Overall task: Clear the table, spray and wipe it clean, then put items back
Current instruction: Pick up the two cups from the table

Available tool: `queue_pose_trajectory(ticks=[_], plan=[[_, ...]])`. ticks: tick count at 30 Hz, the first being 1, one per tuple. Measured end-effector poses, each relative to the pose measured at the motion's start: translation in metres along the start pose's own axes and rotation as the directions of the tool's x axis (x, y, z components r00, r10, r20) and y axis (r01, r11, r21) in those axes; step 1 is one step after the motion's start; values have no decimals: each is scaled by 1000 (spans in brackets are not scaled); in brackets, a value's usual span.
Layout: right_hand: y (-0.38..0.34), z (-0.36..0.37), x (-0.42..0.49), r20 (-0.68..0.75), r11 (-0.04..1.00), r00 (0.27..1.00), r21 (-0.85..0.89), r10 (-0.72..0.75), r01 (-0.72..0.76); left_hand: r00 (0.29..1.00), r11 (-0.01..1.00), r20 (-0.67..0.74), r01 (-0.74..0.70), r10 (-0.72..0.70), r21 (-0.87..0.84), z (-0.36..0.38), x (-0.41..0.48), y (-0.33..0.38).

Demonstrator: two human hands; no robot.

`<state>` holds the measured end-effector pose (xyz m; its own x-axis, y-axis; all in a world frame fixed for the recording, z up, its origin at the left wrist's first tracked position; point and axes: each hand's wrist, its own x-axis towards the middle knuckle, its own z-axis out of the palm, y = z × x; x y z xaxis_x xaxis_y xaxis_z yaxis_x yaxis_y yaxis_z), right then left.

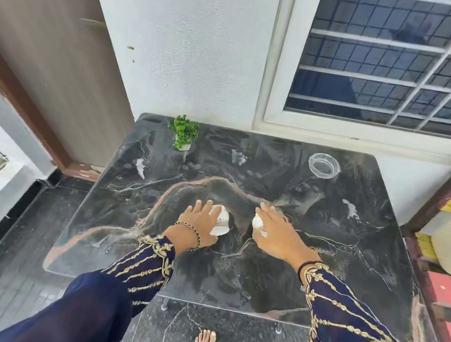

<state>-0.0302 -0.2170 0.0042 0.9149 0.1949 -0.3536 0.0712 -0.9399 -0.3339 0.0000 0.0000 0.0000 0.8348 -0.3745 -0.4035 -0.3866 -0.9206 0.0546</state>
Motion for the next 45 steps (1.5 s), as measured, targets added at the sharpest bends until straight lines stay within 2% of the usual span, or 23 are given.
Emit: queue_pose_trajectory(ticks=[4, 12, 19, 22, 25, 30, 33, 37, 40, 45], plan=[[9, 7, 7, 34, 996, 999, -84, -36, 38, 998, 998, -39, 55, -55, -14, 10, 10, -1], [22, 8, 29, -61, 976, 994, -207, -87, 73, 992, 998, -109, 59, -60, -9, 13, 27, -3], [24, -2, 40, -69, 978, 997, -208, -45, 30, 995, 983, -94, 41, -24, 178, 8, 44, -6], [25, -5, 42, -86, 983, 996, -183, -6, -10, 996, 977, -81, 56, -40, 207, 8, 53, -10], [28, -10, 43, -111, 993, 993, -109, 38, -50, 995, 978, -68, 84, -72, 193, 4, 61, -14], [47, -4, 36, -156, 954, 956, 212, 249, -213, 995, 988, -12, 96, -95, 125, -6, 70, -10], [61, -2, 23, -195, 904, 931, 363, 310, -225, 995, 993, 9, 104, -104, -51, -7, 79, -1], [88, -3, 4, -194, 871, 920, 434, 341, -231, 998, 943, 45, 47, -34, -330, -9, 88, 22], [113, -5, -13, -194, 845, 912, 481, 361, -233, 998, 955, 63, -2, 22, -298, -13, 90, 55], [172, -11, -40, -225, 820, 906, 540, 359, -191, 990, 934, 88, -70, 107, -352, -21, 97, 135]])
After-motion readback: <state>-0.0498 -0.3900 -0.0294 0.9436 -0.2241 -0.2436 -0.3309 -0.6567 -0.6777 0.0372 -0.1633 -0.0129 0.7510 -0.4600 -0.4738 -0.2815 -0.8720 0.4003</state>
